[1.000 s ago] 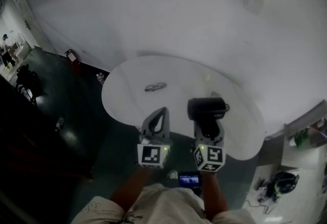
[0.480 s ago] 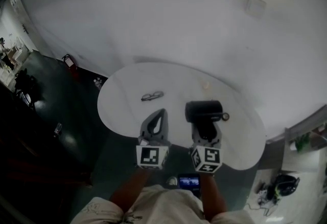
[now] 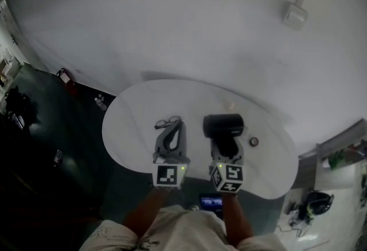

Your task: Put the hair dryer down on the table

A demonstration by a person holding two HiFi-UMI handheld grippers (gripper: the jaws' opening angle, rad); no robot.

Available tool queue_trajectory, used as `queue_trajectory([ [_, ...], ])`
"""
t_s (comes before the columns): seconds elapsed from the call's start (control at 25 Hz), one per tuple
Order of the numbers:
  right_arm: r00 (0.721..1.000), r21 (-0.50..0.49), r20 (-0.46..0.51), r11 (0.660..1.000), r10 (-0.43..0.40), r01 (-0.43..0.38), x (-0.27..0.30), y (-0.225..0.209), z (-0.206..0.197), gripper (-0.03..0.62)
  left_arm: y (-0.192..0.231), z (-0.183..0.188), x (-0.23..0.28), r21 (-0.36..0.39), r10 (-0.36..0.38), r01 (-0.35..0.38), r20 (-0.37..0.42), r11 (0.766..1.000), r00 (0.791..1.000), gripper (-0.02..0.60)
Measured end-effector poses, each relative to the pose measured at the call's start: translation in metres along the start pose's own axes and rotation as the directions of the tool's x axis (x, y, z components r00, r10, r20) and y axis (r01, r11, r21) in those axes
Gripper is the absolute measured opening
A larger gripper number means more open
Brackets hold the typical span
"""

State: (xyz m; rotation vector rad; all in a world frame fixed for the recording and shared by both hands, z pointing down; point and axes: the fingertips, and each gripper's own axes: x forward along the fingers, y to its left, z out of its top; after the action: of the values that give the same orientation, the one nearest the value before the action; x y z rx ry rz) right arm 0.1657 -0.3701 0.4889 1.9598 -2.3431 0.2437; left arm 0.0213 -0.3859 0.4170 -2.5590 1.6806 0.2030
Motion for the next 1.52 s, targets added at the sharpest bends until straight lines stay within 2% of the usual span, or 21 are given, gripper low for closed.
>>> queue_trajectory([
  [0.36, 0.996, -0.020, -0.074, 0.999, -0.049, 0.048, 0.054, -0.006, -0.017, 0.235, 0.027, -0.016, 0.041, 0.014, -0.031, 0.031, 0.002, 0.999, 1.000, -0.002],
  [0.52, 0.985, -0.011, -0.159, 0.998, -0.060, 0.059, 0.077, -0.009, -0.047, 0.235, 0.035, -0.015, 0.051, 0.008, -0.039, 0.039, 0.021, 0.999, 0.999, -0.002],
  [0.8, 0.950, -0.008, -0.304, 0.998, -0.068, 0.069, 0.105, -0.009, -0.105, 0.235, 0.046, -0.017, 0.061, -0.015, -0.037, 0.037, 0.024, 0.999, 0.999, -0.002],
  [1.08, 0.896, -0.006, -0.441, 0.998, -0.058, 0.061, 0.122, -0.005, -0.150, 0.235, 0.052, -0.015, 0.060, -0.002, -0.030, 0.030, 0.036, 1.000, 0.999, -0.002],
  [1.2, 0.854, -0.016, -0.518, 0.998, -0.054, 0.054, 0.125, -0.004, -0.167, 0.235, 0.051, -0.013, 0.059, -0.020, -0.024, 0.026, 0.056, 0.999, 0.998, -0.003],
  [1.4, 0.785, -0.022, -0.618, 0.999, -0.046, 0.042, 0.130, -0.001, -0.195, 0.235, 0.056, -0.016, 0.056, -0.051, -0.002, 0.005, 0.047, 0.999, 0.999, -0.002],
  [1.52, 0.761, -0.016, -0.647, 0.999, -0.034, 0.031, 0.131, 0.004, -0.207, 0.235, 0.057, -0.016, 0.053, -0.043, 0.002, 0.001, 0.052, 0.999, 0.999, -0.002],
])
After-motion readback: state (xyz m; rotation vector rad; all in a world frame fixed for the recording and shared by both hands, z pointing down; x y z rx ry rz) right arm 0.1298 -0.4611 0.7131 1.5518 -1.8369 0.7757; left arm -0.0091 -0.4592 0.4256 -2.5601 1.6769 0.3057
